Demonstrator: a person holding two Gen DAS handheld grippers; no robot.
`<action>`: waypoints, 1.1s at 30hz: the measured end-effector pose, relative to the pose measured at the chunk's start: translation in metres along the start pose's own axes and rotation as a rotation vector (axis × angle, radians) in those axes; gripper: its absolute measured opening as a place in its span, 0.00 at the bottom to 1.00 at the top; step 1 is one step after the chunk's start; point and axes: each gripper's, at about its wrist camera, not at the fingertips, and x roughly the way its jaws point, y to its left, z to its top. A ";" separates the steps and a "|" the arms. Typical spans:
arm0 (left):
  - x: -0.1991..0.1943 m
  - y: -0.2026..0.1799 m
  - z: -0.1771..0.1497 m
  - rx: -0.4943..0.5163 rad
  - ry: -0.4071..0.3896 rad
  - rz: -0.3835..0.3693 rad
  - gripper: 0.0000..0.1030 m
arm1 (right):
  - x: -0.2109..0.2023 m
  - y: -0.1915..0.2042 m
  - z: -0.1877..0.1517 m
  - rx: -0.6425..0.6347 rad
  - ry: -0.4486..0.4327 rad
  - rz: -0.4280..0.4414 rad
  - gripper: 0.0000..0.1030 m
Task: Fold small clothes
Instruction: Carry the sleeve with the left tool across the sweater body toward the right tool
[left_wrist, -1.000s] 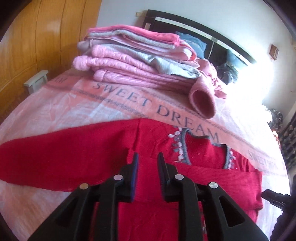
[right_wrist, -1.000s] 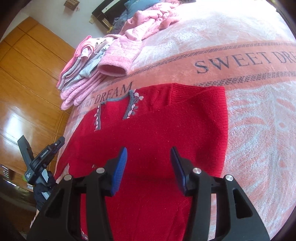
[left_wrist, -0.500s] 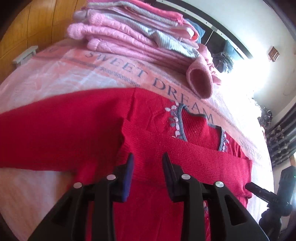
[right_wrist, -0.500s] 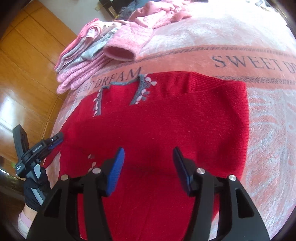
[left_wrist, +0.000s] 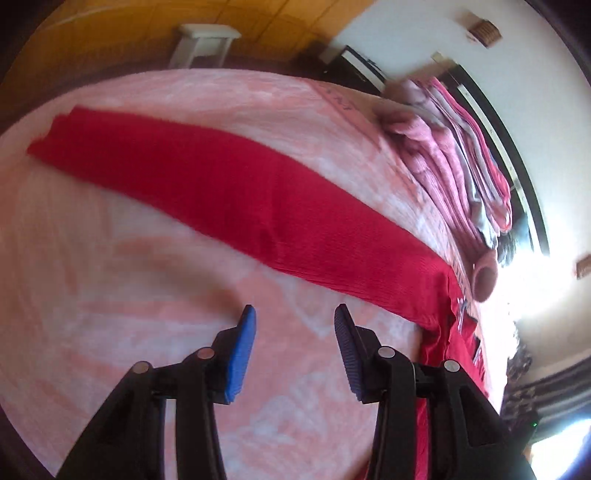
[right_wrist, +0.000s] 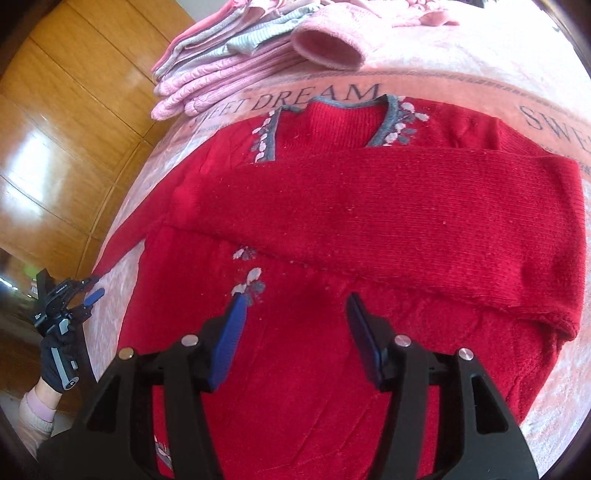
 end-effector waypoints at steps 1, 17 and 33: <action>0.000 0.014 0.004 -0.044 -0.015 -0.032 0.41 | 0.002 0.003 0.001 -0.004 0.000 0.002 0.55; -0.004 0.070 0.083 -0.183 -0.201 -0.064 0.29 | 0.024 0.012 -0.001 -0.028 0.004 -0.010 0.54; -0.011 -0.023 0.062 0.064 -0.278 -0.058 0.07 | -0.011 -0.018 0.000 0.037 -0.059 -0.038 0.55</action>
